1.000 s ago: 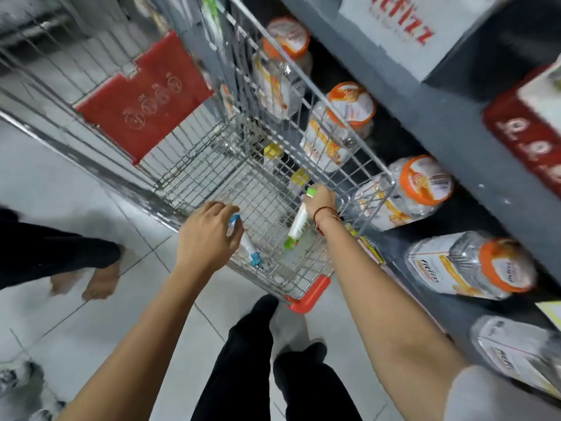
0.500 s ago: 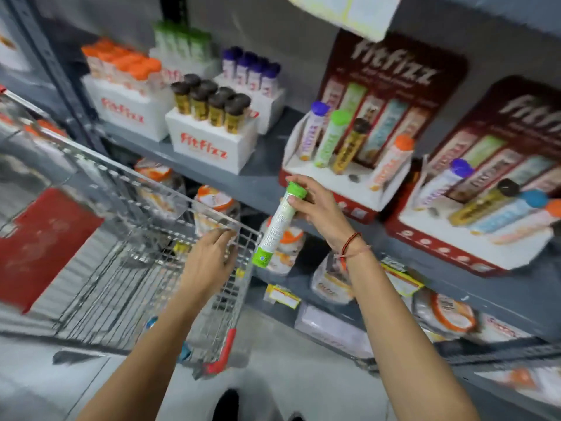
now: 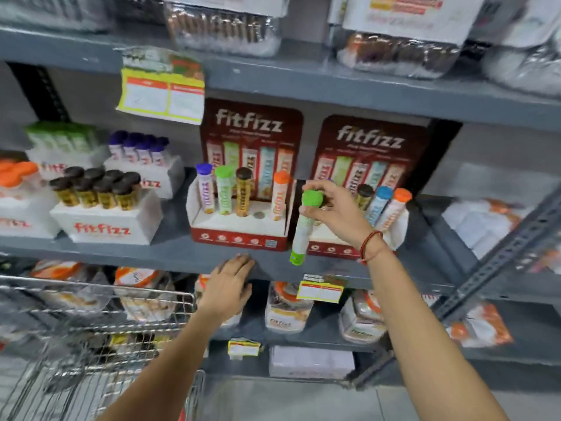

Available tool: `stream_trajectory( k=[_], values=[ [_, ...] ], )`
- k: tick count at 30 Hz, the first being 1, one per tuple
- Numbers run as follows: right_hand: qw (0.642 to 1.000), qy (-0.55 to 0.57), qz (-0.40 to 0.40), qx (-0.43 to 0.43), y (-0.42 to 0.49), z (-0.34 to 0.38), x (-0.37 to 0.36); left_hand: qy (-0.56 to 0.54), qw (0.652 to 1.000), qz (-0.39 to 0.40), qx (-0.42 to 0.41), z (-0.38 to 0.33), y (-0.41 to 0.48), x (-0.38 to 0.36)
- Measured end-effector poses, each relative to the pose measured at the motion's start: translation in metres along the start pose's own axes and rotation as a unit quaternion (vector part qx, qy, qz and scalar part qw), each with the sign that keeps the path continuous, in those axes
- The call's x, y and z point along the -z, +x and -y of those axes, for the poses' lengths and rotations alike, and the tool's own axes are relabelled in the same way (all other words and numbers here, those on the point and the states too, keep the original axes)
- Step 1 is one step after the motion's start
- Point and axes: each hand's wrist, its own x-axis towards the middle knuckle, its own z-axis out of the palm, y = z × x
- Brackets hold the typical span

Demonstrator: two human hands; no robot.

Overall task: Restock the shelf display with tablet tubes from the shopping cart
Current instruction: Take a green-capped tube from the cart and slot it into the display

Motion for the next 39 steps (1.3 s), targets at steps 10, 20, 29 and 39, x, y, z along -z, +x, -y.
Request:
stream_trajectory(
  k=[10, 20, 29, 39],
  values=[
    [0.981, -0.178, -0.024, -0.070, 0.000, -0.003, 0.034, 0.003, 1.000, -0.015, 0.012, -0.005, 0.002, -0.011],
    [0.981, -0.081, 0.014, -0.178, 0.005, -0.004, 0.058, -0.034, 0.995, -0.009, -0.092, -0.051, 0.032, -0.023],
    [0.954, -0.247, -0.094, -0.142, 0.018, -0.012, 0.068, 0.005, 0.991, 0.013, -0.134, -0.047, 0.033, -0.036],
    [0.916, -0.370, -0.099, -0.121, 0.044, -0.016, 0.068, 0.007, 0.992, 0.037, -0.116, -0.051, 0.031, -0.033]
  ],
)
